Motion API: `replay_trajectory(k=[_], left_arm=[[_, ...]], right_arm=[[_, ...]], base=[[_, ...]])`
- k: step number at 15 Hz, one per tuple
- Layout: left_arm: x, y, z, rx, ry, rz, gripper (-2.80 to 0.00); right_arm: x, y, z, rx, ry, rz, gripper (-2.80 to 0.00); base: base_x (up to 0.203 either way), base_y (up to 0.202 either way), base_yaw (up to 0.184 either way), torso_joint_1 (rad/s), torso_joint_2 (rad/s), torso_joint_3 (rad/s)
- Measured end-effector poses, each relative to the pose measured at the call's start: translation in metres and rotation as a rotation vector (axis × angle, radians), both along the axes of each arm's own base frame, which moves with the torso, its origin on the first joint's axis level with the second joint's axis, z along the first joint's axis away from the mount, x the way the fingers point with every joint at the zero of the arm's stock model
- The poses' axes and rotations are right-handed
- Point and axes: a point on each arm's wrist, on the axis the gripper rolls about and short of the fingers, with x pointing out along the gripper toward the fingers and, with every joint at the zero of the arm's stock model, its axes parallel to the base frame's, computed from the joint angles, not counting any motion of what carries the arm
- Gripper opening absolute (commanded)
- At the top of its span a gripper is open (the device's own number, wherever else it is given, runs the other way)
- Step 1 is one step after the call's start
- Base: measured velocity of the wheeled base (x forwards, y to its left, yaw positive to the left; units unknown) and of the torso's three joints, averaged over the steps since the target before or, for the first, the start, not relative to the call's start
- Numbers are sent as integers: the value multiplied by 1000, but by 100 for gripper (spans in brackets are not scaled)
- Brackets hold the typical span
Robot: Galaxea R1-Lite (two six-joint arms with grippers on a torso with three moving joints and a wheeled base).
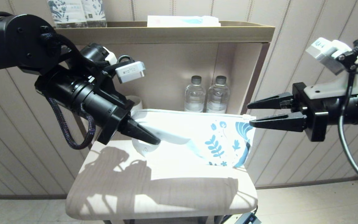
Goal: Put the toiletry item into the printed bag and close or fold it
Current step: Close the strorage bag and place it on the desk
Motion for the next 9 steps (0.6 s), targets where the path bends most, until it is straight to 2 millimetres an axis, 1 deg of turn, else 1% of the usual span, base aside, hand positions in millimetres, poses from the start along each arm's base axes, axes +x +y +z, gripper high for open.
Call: replay_trajectory(k=[2, 4, 5, 6, 7, 9], left_arm=[[1, 2, 0, 0, 2, 6, -280], [7, 9, -3, 4, 17, 40, -280], [13, 15, -6, 8, 35, 68, -280], [18, 20, -9, 10, 47, 92, -280], [25, 25, -12, 11, 56, 119, -280], [41, 32, -21, 9, 71, 166, -280]], right_arm=[[0, -2, 3, 11, 8, -11, 0], [-4, -5, 7, 20, 11, -28, 0], [-7, -11, 9, 28, 15, -56, 0], [-11, -18, 10, 37, 23, -86, -211], [-17, -25, 10, 44, 30, -116, -280], [-33, -37, 11, 59, 33, -173, -280]], base=[[0, 0, 0, 0, 0, 0], [0, 0, 0, 0, 0, 0], [0, 0, 0, 0, 0, 0], [0, 0, 0, 0, 0, 0], [0, 0, 0, 0, 0, 0], [0, 0, 0, 0, 0, 0]])
